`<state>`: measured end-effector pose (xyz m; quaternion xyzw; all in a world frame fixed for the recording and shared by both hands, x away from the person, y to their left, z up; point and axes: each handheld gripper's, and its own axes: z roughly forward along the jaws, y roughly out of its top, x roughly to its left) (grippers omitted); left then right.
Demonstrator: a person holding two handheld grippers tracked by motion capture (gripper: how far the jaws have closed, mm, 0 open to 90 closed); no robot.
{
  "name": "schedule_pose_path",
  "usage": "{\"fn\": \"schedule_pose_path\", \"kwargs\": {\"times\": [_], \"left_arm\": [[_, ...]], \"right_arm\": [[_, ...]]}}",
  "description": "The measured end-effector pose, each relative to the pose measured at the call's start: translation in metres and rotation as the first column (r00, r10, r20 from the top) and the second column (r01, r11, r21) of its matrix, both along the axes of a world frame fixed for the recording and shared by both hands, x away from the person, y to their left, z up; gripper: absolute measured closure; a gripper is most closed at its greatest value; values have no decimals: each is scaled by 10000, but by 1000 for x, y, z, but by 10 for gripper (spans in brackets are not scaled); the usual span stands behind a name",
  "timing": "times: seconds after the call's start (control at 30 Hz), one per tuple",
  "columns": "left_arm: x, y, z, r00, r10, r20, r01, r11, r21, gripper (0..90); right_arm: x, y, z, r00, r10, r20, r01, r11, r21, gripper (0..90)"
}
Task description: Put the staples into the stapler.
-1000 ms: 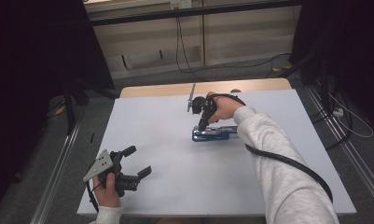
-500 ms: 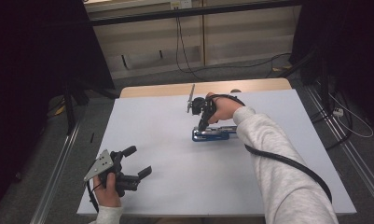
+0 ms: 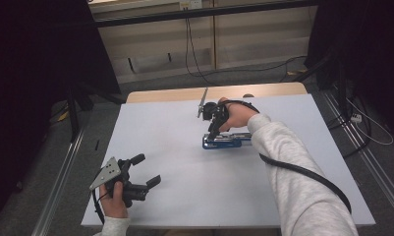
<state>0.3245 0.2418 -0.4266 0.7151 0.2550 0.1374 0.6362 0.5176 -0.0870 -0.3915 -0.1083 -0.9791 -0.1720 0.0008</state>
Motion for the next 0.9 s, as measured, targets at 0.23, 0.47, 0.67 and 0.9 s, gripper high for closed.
{"fn": "schedule_pose_path", "kwargs": {"times": [0.23, 0.47, 0.67, 0.9], "left_arm": [[3, -3, -1, 9998, -76, -160, 78, 9999, 115, 12], [10, -8, -1, 9992, -72, -402, 79, 9998, 176, 11], [17, -15, -3, 9961, -85, -874, 119, 9992, 383, 12], [26, -28, -4, 9932, -129, -1157, 176, 9990, 399, 13]], "right_arm": [[-4, -23, 6, 9954, -949, 82, 942, 9931, 695, 421], [-9, -49, 6, 9850, -1720, 163, 1685, 9772, 1292, 305], [-18, -75, 0, 9662, -2574, 146, 2500, 9494, 1900, 197], [-35, -114, -5, 9319, -3620, 229, 3437, 9014, 2633, 108]]}}
